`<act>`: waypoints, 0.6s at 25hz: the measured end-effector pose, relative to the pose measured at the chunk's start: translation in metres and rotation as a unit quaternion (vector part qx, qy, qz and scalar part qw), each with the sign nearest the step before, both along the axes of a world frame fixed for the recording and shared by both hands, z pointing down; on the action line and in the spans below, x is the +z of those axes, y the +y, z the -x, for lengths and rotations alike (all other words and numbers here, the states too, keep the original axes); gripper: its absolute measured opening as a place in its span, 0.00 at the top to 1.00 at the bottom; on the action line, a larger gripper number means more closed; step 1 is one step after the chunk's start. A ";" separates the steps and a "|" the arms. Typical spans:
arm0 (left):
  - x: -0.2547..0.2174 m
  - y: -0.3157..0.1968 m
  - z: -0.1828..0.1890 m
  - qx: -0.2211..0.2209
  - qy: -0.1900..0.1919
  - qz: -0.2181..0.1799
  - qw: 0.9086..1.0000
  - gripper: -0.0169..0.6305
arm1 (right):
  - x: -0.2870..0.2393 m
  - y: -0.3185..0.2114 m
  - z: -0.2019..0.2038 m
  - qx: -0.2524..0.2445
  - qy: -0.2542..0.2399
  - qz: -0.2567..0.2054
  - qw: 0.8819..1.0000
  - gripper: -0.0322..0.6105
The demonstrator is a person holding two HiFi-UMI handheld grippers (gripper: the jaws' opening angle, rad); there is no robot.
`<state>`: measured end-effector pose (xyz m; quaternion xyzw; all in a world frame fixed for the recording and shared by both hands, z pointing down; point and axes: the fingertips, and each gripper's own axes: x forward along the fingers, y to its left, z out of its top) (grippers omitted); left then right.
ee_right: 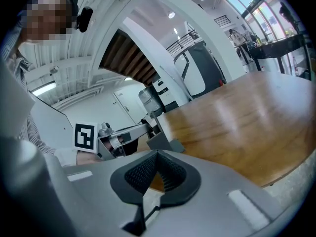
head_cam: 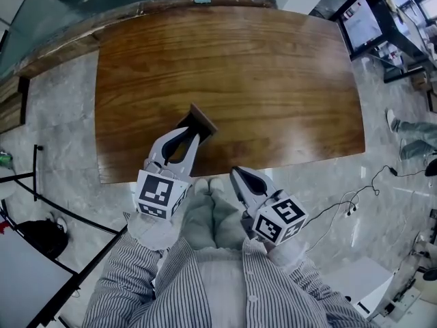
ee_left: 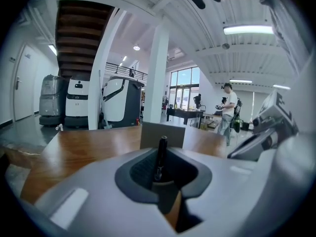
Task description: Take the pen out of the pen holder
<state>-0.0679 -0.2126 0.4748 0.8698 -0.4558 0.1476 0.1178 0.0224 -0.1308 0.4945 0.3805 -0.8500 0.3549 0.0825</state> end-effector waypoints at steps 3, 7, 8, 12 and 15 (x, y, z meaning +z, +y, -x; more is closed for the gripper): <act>-0.014 0.002 0.000 -0.007 0.014 -0.017 1.000 0.90 | -0.005 0.001 0.000 -0.003 -0.001 -0.005 1.000 0.95; -0.041 0.006 0.003 -0.019 0.039 -0.048 0.998 0.90 | -0.019 0.002 0.003 -0.012 -0.006 -0.022 1.000 0.95; -0.048 0.007 0.005 -0.022 0.041 -0.058 0.997 0.90 | -0.024 0.002 0.005 -0.015 -0.008 -0.028 0.999 0.95; -0.075 0.015 0.014 -0.031 0.052 -0.088 0.994 0.90 | -0.041 0.002 0.013 -0.028 -0.013 -0.051 0.998 0.95; -0.097 0.022 0.019 -0.030 0.067 -0.100 0.992 0.90 | -0.054 0.002 0.019 -0.035 -0.017 -0.065 0.997 0.95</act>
